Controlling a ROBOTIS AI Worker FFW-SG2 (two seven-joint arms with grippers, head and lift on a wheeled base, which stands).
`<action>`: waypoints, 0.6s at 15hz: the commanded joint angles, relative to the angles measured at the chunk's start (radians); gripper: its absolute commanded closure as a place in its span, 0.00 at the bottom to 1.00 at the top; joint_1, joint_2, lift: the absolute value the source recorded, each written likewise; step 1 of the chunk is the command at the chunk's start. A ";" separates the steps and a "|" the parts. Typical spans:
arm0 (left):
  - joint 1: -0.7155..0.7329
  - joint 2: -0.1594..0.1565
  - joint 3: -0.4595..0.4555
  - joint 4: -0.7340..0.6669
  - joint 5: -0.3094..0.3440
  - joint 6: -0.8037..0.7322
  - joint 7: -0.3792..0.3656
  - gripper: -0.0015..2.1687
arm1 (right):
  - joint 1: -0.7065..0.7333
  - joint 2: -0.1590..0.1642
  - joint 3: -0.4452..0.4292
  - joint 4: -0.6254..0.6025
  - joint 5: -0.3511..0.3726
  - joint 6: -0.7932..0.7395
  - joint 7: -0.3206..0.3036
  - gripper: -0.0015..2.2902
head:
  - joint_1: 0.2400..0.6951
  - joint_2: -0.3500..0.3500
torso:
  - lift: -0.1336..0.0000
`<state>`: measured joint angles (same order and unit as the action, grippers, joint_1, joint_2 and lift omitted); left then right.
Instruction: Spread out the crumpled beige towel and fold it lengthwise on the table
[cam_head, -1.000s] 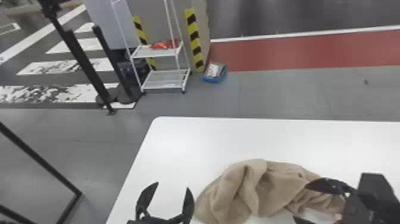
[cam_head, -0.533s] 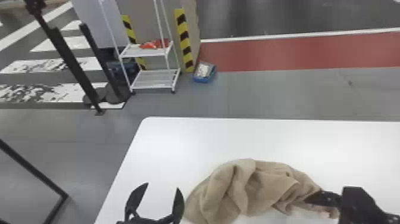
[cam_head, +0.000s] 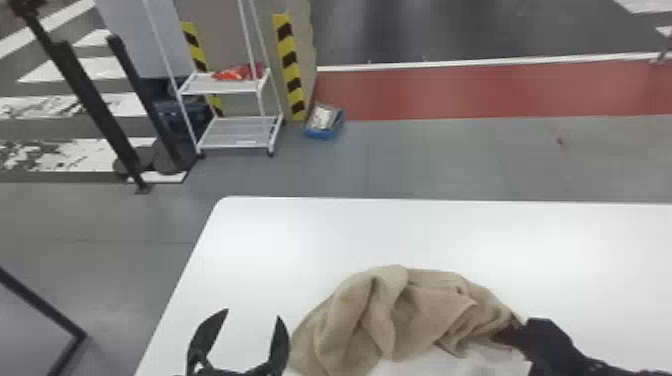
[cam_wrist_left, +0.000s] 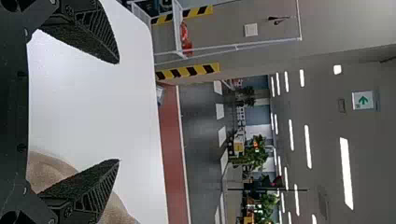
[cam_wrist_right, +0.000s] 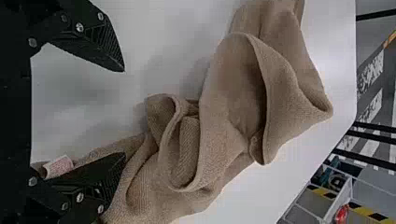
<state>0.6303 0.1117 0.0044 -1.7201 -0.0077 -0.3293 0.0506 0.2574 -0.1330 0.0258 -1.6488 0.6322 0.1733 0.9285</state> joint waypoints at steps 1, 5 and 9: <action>0.002 0.000 0.000 0.000 0.000 0.000 0.000 0.06 | -0.026 0.007 0.022 0.057 -0.009 -0.024 -0.022 0.13 | 1.00 0.72 | 1.00; 0.003 0.000 0.000 0.002 0.000 -0.003 0.000 0.06 | -0.044 0.015 0.048 0.101 -0.011 -0.054 -0.065 0.17 | 1.00 0.75 | 1.00; 0.002 0.000 -0.001 0.002 0.000 -0.003 0.000 0.06 | -0.056 0.026 0.057 0.119 -0.012 -0.073 -0.096 0.21 | 1.00 0.78 | 1.00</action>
<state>0.6322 0.1120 0.0027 -1.7180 -0.0077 -0.3320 0.0506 0.2052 -0.1118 0.0816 -1.5350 0.6204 0.1082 0.8344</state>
